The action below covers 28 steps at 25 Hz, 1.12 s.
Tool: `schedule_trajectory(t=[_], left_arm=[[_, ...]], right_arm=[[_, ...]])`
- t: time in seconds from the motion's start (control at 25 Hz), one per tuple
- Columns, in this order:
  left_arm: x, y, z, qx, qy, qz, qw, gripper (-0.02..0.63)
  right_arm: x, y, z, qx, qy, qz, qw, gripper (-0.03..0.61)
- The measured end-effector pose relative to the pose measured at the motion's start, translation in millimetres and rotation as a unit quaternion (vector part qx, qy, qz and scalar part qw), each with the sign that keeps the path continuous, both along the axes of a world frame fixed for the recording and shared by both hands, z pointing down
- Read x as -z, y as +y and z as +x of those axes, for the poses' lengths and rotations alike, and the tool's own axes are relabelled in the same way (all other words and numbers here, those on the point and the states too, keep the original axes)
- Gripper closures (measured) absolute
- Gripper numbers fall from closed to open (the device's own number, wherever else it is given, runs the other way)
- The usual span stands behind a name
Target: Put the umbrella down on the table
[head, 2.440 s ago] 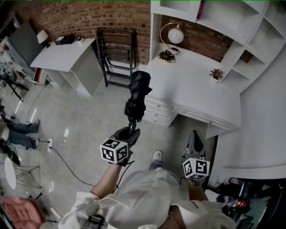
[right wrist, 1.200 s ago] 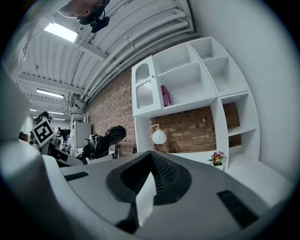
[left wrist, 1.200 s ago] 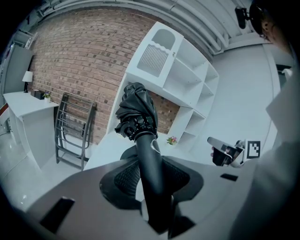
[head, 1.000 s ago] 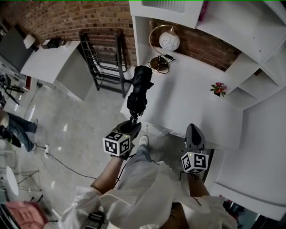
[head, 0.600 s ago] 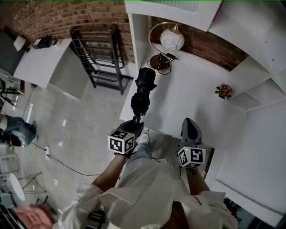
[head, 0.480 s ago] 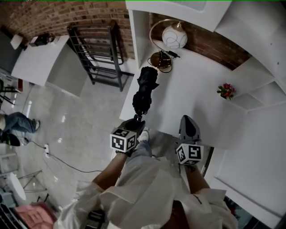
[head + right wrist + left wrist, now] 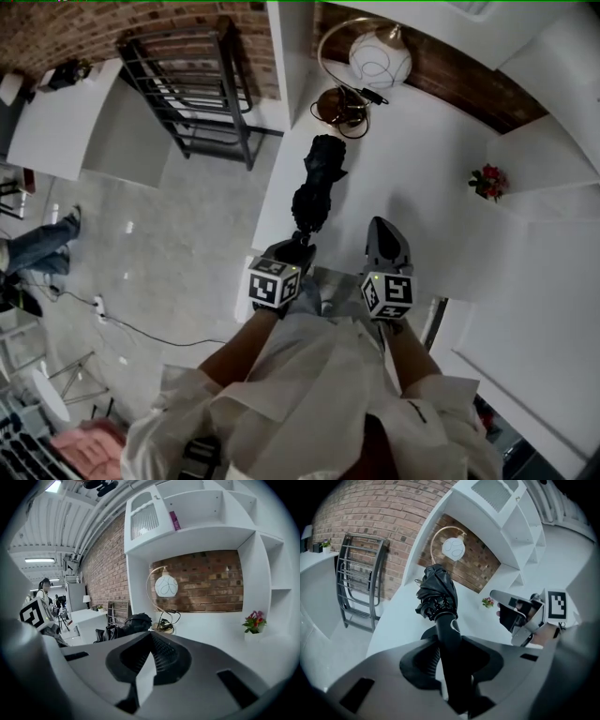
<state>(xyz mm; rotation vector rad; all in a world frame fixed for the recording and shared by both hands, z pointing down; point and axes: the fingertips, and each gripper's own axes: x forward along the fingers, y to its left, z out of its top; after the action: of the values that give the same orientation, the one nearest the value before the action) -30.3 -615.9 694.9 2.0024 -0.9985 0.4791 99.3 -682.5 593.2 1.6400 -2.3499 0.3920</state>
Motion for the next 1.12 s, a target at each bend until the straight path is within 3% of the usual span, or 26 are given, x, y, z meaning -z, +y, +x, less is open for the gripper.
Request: schedule_trajectory(t=[0.48,0.8,1.12], left_arm=[[-46.1,-17.7,15.2,0.012,-0.015,-0.039,0.999,0.471],[-65.5,-22.9,18.7,0.035,-0.019,-0.069,0.9968,0.469],[-84.7,-25.5,21.1,0.037,-0.032,-0.065,0.9967,0.47]], right_arm=[[-67.7,-19.9,1.0,-0.004,0.015,-0.062,0.998,0.56],[-97.4,-33.1,-7.3,-0.003,-0.003,-0.098,0.995,0.56],[-118.0,-38.5,-17.8,0.008,0.005,-0.116,0.993,0.56]])
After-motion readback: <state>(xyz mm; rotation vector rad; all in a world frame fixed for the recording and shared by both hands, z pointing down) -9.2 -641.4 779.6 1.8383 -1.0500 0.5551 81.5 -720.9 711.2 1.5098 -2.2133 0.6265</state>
